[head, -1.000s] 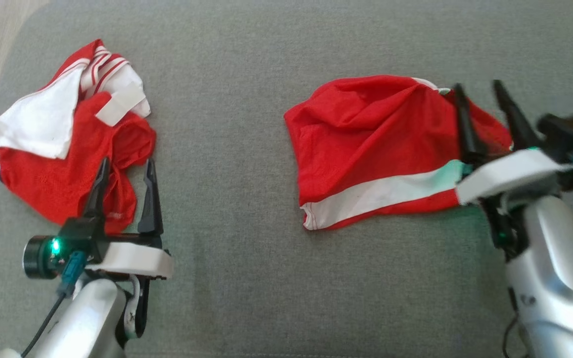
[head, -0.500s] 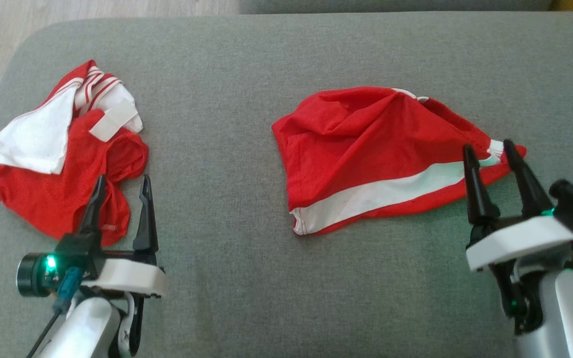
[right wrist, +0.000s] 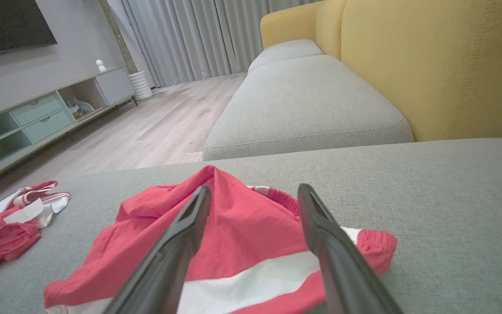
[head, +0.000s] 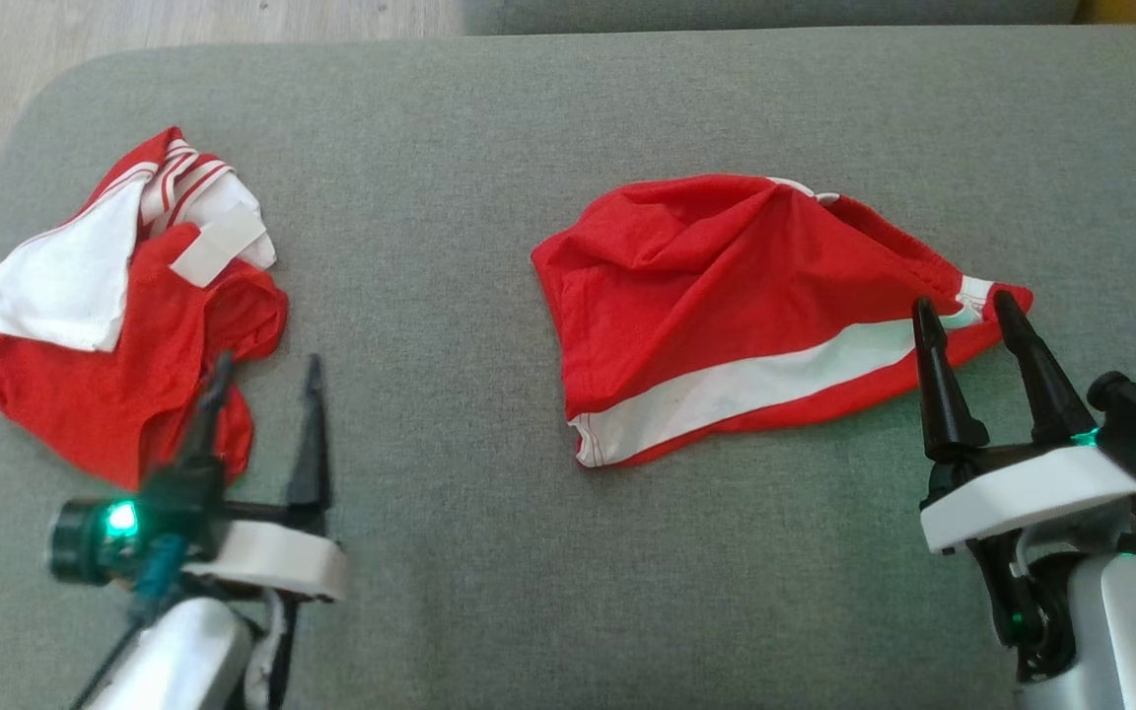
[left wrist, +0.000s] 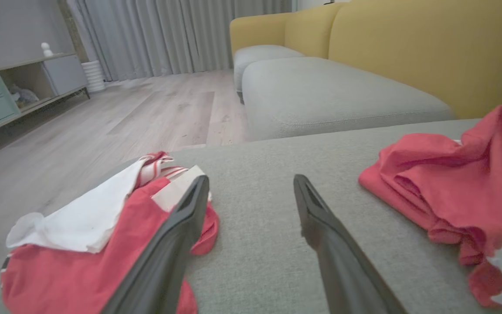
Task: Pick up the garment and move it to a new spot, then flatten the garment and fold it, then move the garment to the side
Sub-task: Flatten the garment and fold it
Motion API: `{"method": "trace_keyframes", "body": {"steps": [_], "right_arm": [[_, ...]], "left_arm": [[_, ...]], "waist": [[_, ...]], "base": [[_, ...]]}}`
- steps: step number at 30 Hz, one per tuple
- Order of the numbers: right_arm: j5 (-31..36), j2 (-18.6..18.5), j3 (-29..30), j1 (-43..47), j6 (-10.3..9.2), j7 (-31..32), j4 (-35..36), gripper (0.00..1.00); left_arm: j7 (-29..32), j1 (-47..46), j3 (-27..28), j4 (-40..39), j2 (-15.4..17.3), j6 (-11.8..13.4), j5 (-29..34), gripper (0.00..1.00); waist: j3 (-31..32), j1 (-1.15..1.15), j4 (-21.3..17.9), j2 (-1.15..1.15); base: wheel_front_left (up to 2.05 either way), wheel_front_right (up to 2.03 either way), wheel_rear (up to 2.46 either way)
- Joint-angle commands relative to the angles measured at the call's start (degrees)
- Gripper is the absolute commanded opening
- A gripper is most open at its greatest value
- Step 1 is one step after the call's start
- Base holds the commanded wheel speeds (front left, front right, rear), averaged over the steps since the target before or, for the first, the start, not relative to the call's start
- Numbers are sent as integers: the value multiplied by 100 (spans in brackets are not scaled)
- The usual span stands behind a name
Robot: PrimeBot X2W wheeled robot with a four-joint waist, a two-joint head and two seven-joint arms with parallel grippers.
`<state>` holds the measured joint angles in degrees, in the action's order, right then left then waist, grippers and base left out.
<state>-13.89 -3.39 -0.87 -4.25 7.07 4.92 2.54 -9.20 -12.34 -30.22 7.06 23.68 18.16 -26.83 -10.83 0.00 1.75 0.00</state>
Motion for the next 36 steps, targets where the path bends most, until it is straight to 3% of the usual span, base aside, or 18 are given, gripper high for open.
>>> {"method": "trace_keyframes", "body": {"steps": [1,5,14,21,28,29,30,36], "right_arm": [[56,16,-94,-135,42,27,237,100],[96,20,-86,-138,42,50,268,100],[117,31,-81,-184,42,89,245,100],[108,37,-101,-237,42,131,221,100],[171,-17,8,-280,42,209,114,100],[208,-63,49,-305,42,206,68,100],[216,-100,88,-336,42,198,13,100],[205,-518,308,-702,42,251,-527,100]], "left_arm": [[102,-362,71,-281,120,-15,126,100],[452,-631,-319,-441,-61,-190,243,100],[1213,-1076,-1281,-99,-936,-721,133,100],[1453,-1082,-1521,704,-1314,-884,-100,100],[1294,-1232,-1528,1183,-1506,-1100,-258,100],[1318,-1254,-1533,1242,-1526,-1151,-302,43],[1339,-1276,-1530,1293,-1542,-1192,-343,0],[1294,-1436,-1547,1446,-1550,-1257,-331,0]], "waist": [[-25,0,4,0],[-106,0,-1,0],[-308,0,-99,0],[-428,0,-238,0],[-529,0,-307,0],[-536,0,-312,0],[-544,0,-316,0],[-625,0,-323,0]], "base": [[0,0,0],[0,0,0],[0,0,0],[0,0,0],[0,0,0],[0,0,0],[0,0,0],[0,0,0]]}}
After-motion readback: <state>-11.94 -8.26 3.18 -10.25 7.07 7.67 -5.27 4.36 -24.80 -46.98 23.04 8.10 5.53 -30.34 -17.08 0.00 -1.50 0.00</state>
